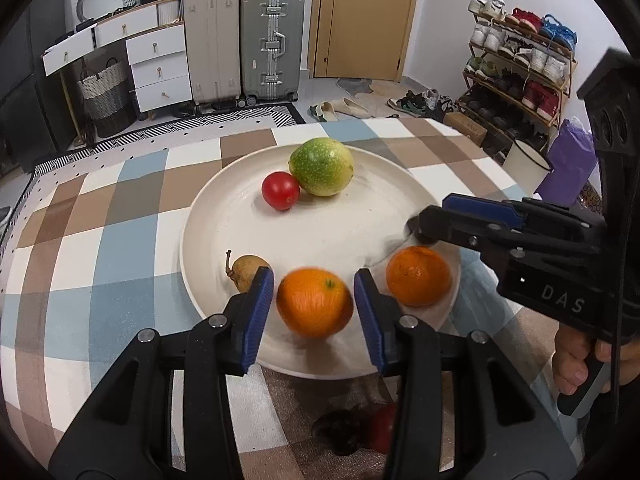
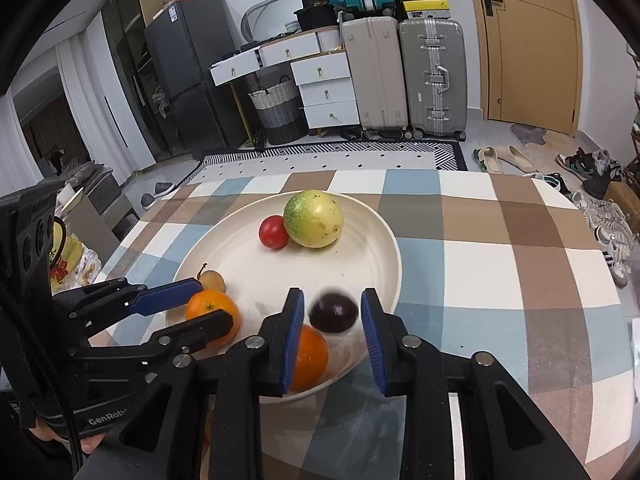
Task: Organize fruits
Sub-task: 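Carry the orange and cherry over the plate and open both tools, then withdraw both tools from the plate toward the remaining fruits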
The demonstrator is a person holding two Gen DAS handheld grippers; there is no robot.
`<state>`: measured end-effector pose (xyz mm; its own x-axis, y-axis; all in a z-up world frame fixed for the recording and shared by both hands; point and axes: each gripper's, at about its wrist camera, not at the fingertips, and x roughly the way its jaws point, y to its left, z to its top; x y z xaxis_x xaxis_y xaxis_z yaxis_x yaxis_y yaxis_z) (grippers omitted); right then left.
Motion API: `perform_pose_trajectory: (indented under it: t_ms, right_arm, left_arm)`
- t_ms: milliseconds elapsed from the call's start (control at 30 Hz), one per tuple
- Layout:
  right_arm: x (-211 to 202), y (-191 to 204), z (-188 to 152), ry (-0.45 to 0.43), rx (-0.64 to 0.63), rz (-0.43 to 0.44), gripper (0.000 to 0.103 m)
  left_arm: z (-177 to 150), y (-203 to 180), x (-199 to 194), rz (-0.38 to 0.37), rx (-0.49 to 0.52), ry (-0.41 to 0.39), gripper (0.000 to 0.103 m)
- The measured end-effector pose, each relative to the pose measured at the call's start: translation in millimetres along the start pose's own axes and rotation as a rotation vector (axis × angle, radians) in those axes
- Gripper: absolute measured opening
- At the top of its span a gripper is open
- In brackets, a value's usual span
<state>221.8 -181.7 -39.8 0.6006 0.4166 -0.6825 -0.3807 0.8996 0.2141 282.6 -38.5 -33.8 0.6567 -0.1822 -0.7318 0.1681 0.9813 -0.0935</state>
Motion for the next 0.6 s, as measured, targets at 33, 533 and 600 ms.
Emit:
perform_pose_trajectory:
  t_ms: [33,533,600]
  right_arm:
    - [-3,0,-1,-0.004,0.004,0.003,0.041]
    - [-92,11,-29,-0.104,0.026,-0.033,0.103]
    - [-100,13,-34,-0.105,0.03,-0.029,0.103]
  left_arm:
    - [0,1,-4,-0.002,-0.004,-0.003,0.046]
    - [-40,24,-115,0.064,-0.084,-0.116,0.102]
    - [-48,27,-126,0.069,-0.095,-0.122,0.102]
